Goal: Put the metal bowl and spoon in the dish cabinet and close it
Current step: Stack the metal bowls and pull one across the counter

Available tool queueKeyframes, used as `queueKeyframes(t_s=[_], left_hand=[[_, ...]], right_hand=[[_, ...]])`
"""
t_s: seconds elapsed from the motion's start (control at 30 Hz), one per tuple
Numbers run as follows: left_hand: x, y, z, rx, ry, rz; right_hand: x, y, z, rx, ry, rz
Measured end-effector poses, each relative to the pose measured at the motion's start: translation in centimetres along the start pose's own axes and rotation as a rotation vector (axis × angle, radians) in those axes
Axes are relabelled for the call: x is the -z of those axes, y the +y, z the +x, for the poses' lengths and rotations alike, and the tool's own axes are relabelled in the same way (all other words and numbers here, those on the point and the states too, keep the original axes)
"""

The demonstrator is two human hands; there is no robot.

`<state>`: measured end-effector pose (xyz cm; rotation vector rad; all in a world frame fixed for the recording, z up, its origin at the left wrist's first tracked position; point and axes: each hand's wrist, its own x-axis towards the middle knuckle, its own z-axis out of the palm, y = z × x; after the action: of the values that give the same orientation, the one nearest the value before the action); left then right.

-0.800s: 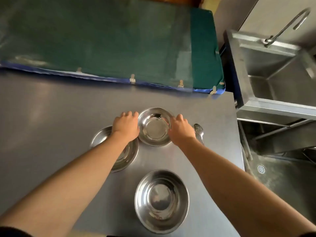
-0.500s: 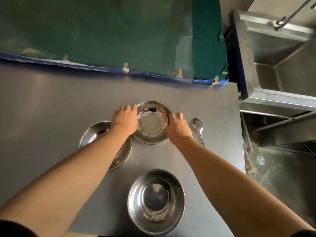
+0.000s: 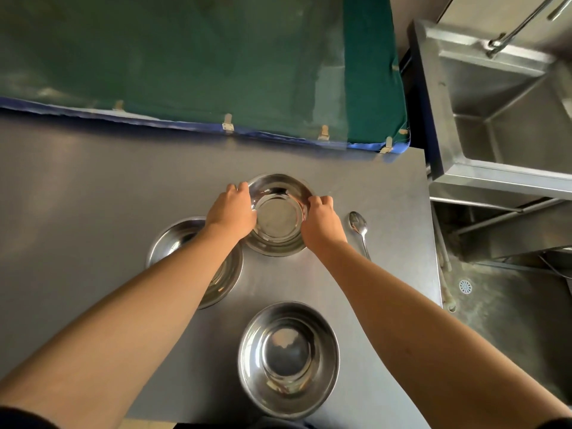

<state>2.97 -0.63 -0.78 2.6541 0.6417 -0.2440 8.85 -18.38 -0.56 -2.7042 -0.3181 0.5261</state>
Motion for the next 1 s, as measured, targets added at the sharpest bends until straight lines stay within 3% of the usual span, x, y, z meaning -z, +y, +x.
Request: queueKeyframes(t_s=[0.4,0.7,1.0], left_hand=[[5.7,-5.2,-6.0,0.04,0.159,-0.09],[5.1,-11.8,-11.0,0.17,0.177,-0.123],[2.4,-14.4,-12.8,0.222,0.127,-0.189]], right_hand=[[0.6,-6.6,-4.3,0.12,0.031,0.029],[-3.4,-11.0,-7.8,0.22,-0.073,-0.022],[-6.7,-11.0,-9.1,0.239,-0.148,-0.138]])
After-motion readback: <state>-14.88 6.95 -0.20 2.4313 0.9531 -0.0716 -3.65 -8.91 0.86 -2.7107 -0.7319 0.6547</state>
